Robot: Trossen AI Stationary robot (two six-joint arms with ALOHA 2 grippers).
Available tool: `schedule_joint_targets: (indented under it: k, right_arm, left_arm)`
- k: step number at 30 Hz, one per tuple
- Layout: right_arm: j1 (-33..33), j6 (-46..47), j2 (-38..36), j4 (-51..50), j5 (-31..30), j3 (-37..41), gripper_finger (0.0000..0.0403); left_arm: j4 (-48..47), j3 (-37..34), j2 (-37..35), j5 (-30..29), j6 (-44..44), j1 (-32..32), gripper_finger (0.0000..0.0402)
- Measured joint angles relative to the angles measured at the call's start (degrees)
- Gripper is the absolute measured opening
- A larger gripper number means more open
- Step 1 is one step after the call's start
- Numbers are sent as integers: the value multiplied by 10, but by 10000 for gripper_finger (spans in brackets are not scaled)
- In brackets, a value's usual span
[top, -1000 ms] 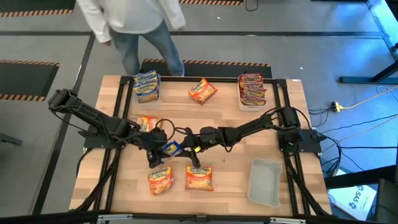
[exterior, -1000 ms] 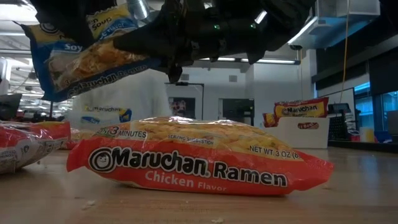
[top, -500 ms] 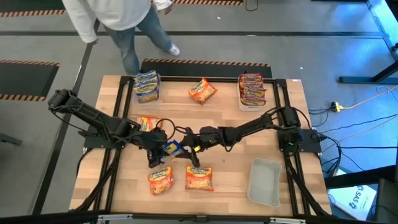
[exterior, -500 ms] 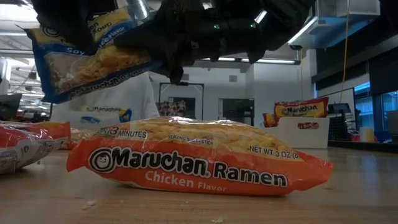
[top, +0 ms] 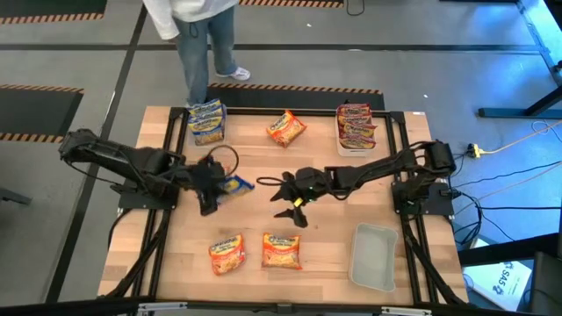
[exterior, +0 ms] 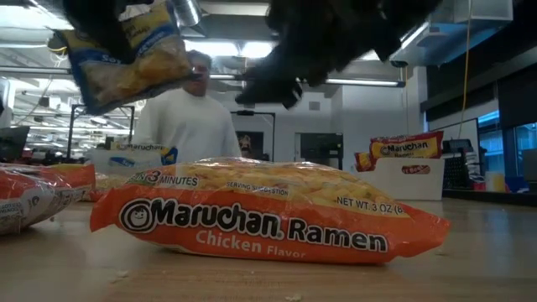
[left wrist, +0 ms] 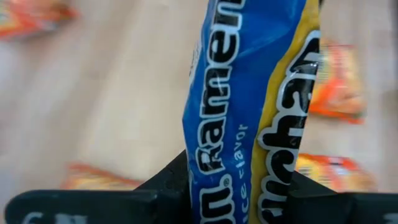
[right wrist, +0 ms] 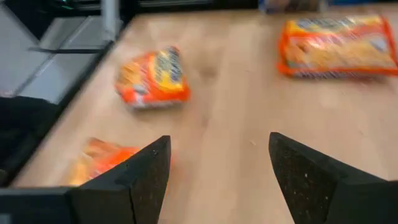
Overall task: Sort Maruchan noodles
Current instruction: Put the blue noodle pack into the transparent bin
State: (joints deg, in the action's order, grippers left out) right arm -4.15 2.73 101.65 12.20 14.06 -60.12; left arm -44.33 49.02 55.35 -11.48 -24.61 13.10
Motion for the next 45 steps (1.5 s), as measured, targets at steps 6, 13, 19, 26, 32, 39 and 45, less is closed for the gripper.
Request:
schedule_joint_targets:
  k: [6, 13, 19, 26, 32, 39, 45]
  right_arm:
    - [1, 10, 0, 145, -38, 112, 253]
    - [9, 18, 0, 257, -46, 170, 253]
    - [8, 19, 1, 253, -45, 170, 253]
    - [8, 19, 1, 250, -45, 170, 253]
    - [8, 28, 1, 233, -44, 170, 253]
    - [8, 30, 1, 207, -44, 170, 253]
    - [8, 27, 1, 207, -44, 170, 253]
  left_arm:
    - [-144, 86, 5, -62, 134, -110, 99]
    - [-175, 109, 5, -74, 334, -298, 99]
    - [-170, 110, 37, -52, 458, -446, 99]
    - [-152, 110, 119, 20, 530, -562, 99]
    - [-150, 110, 201, 15, 579, -610, 99]
    - [-156, 110, 245, 42, 625, -618, 99]
    - [-144, 110, 282, 55, 644, -624, 99]
